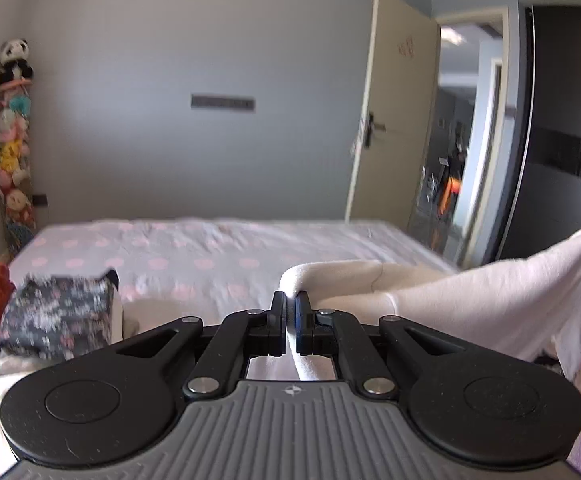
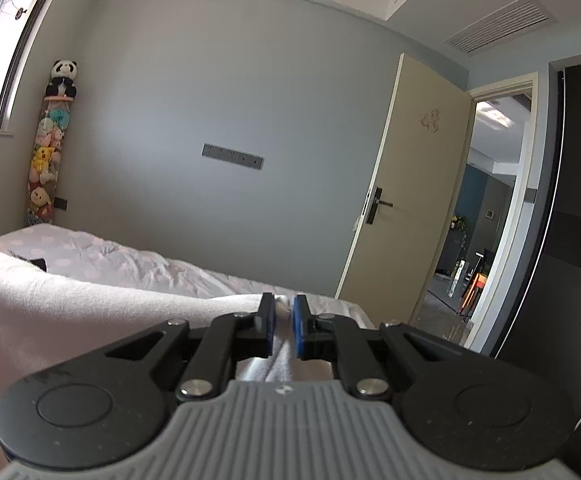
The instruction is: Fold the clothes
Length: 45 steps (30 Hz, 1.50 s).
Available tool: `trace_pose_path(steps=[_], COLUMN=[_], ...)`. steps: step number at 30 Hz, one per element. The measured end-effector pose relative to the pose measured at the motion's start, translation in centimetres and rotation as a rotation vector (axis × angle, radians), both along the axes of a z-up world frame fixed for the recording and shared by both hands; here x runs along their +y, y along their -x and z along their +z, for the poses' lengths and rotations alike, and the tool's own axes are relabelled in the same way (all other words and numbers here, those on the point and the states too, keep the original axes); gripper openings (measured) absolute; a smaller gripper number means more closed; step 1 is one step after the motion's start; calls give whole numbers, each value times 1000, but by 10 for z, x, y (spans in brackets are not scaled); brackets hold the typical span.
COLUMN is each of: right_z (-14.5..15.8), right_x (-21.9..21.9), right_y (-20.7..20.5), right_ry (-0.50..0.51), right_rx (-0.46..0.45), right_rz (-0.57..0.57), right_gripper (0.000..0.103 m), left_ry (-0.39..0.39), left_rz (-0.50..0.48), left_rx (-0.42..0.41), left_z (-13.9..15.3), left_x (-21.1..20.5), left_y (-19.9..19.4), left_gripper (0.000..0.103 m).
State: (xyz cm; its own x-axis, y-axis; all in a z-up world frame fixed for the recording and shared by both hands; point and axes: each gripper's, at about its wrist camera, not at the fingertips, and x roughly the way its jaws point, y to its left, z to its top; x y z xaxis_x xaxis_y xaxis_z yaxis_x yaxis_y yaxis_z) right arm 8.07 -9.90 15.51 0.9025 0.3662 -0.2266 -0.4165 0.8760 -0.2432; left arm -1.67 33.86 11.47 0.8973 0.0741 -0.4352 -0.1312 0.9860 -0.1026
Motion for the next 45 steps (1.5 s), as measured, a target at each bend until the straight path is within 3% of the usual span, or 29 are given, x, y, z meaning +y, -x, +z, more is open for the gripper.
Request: trace_pose_path(steps=[5,12,18,22,24,26,27,30,34,37,40,45], right_z=[-75,-196,-236,-261,-268,-260,-255,-240,-237,-254,-274,-297], right_x=[-11,-27,-30,-32,-32,-33,-34,-35,-31,-22,-15,-15], right_y=[3,33,52,65,70,73,74,75,69,63,61,61], right_ry=[24,82,194,270,301,307,304,294,279,269,296,335], right_rx=[211,581,748,856,885,873,863,834,837,907,962,1011], right_rz=[-19,-54,-19,6,18,35,44,72,121,198,242,269], right_gripper=[11,11,11,13,21,36,37,38,40,44,50,58], left_ry=[0,-44,-95,-130,-155,-167,-175,-193,-208,-202,-196,-273], left_rz=[-77,-219,-320,-360,-386,-429,-451,-501,-562,-630,-702,-731], left_rx=[242,563,760,816,828,832,830,778,698,687,745,859], left_z=[-72,-164,-201,-206,-201,-194,-190,-175,-167,-180,-207,-248], left_x=[-6,-26,-39,-46,-50,-56,-59,-69,-87,-104,-117,-124], left_y=[-1,10,27,26,24,24,24,21,2,-17,-33,-43], left_gripper=[2,2,3,4,16,26,31,42,46,47,47,47])
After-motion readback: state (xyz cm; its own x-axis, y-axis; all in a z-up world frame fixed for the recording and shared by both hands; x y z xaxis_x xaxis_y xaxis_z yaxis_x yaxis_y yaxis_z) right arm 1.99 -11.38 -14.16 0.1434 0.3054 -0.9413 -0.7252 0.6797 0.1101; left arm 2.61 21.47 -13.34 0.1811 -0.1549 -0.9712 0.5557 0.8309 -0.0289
